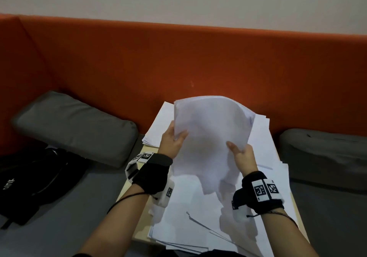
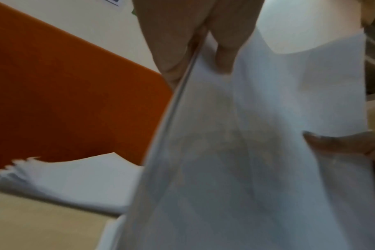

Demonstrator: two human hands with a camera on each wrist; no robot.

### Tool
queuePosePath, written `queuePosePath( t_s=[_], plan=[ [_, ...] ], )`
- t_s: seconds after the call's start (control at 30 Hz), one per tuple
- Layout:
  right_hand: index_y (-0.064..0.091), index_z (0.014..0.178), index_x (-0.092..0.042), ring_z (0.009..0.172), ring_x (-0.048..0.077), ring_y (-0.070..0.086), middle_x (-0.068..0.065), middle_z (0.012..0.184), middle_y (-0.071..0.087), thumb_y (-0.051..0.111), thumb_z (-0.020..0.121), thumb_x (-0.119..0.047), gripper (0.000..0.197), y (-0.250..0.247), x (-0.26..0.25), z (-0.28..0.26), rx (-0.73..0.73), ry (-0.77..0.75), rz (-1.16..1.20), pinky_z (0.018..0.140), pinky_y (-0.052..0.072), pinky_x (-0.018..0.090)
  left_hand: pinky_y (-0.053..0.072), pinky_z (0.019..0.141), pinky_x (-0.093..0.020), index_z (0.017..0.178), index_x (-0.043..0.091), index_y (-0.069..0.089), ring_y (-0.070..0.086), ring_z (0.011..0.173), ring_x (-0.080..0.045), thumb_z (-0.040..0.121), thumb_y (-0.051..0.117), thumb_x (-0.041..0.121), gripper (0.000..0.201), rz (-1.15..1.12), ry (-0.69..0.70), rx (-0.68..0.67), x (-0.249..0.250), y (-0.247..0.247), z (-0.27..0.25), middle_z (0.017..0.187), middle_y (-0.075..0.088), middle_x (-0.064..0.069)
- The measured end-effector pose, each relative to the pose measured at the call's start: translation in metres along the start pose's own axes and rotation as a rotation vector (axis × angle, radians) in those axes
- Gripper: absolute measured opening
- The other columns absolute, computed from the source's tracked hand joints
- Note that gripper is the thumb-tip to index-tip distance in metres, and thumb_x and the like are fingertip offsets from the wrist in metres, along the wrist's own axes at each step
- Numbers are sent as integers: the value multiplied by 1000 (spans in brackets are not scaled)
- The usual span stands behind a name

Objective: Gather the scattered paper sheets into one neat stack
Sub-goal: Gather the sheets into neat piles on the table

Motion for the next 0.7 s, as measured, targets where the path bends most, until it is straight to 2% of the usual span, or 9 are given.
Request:
queuePosePath(
  t_s=[0.1, 0.17, 0.23, 0.3, 0.4, 0.5, 0.7],
  plan=[
    [59, 113, 7, 102, 33, 57, 19, 104, 61, 55, 93, -13, 29, -15, 10, 6, 120, 33, -83, 86, 43, 35, 42, 87, -27, 126, 2, 48, 54, 100, -22, 88, 61, 12, 42, 213, -202, -145, -42, 3, -2, 115, 58, -8],
    [57, 116, 6, 100, 32, 56, 17, 103, 60, 53, 94, -12, 29, -23, 28, 12, 147, 108, -146, 85, 41, 32, 40, 94, -27, 129, 1, 46, 54, 111, -26, 89, 58, 11, 43, 396, -342, -214, -71, 2, -8, 128, 54, -15],
    [57, 116, 7, 98, 33, 57, 21, 103, 61, 51, 94, -13, 31, -25, 51, 16, 112, 196, -221, 87, 43, 36, 35, 101, -28, 135, 2, 40, 47, 125, -28, 92, 56, 16, 48, 611, -481, -315, -93, 0, -19, 137, 48, -15],
    [58, 110, 5, 91, 33, 56, 21, 95, 60, 50, 93, -14, 27, -21, 76, 14, 1, 276, -355, 80, 43, 35, 34, 104, -32, 136, 0, 37, 43, 129, -30, 94, 52, 21, 49, 729, -557, -400, -108, 1, -29, 140, 44, -16],
    [53, 91, -7, 83, 28, 51, 17, 90, 56, 48, 93, -14, 8, -14, 103, 3, -143, 362, -534, 73, 36, 28, 33, 105, -32, 135, -1, 37, 40, 130, -31, 95, 49, 22, 47, 757, -584, -411, -114, 5, -34, 142, 41, -17],
    [50, 91, -8, 81, 27, 50, 14, 89, 55, 50, 93, -16, 8, -12, 112, -1, -163, 412, -570, 71, 36, 28, 33, 106, -32, 137, -1, 35, 38, 133, -30, 95, 49, 17, 48, 739, -597, -377, -115, 8, -35, 144, 38, -16],
    [51, 87, -8, 77, 26, 50, 12, 86, 56, 50, 92, -16, 10, -12, 111, -1, -164, 412, -593, 69, 35, 27, 42, 98, -32, 131, 2, 41, 49, 123, -30, 88, 54, -1, 45, 706, -560, -243, -122, 10, -34, 132, 50, -19]
  ],
)
Point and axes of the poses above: each hand's wrist, its own z-axis towards the middle knuckle, its own y-axis out of the palm, x = y × z, the point moved 4 cm from there along z, towards the middle knuckle
